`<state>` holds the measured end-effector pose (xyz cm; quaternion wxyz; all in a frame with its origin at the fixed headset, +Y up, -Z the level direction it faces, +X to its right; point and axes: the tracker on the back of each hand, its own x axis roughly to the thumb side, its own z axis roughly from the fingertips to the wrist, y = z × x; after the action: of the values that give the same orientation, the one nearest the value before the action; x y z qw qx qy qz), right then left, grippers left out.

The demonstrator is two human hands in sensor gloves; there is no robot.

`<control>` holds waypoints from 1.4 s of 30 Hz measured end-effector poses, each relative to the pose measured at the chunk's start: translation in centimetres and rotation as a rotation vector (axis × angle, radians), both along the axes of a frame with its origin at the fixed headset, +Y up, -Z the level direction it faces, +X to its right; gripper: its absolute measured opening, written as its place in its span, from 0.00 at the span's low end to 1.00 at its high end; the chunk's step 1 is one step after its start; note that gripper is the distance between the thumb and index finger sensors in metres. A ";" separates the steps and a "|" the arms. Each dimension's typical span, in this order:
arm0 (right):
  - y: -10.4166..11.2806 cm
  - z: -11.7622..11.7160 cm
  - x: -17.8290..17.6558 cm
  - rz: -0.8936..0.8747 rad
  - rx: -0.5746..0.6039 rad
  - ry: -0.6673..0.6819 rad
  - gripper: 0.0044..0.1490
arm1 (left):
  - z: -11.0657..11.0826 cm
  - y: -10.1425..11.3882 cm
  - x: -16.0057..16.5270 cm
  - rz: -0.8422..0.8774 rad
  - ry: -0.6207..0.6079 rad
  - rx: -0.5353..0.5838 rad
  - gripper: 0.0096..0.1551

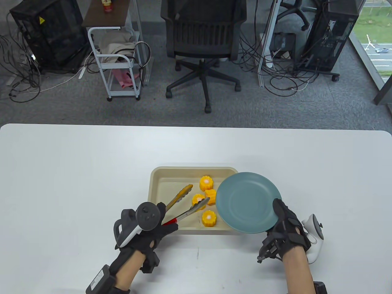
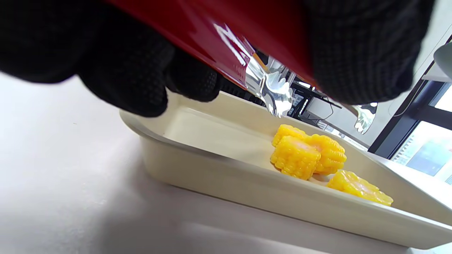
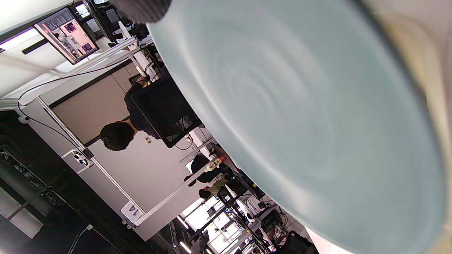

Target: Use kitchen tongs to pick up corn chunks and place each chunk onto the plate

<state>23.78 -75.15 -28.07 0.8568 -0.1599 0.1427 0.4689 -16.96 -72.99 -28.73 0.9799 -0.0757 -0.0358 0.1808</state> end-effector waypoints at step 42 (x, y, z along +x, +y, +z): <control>-0.2 0.0 -0.2 0.025 -0.008 0.002 0.36 | 0.9 3.7 -2.6 0.060 0.121 0.051 0.41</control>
<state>23.58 -75.38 -28.12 0.8501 -0.1646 0.1434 0.4791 -19.52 -69.30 -27.79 0.9760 -0.0387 0.0166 0.2135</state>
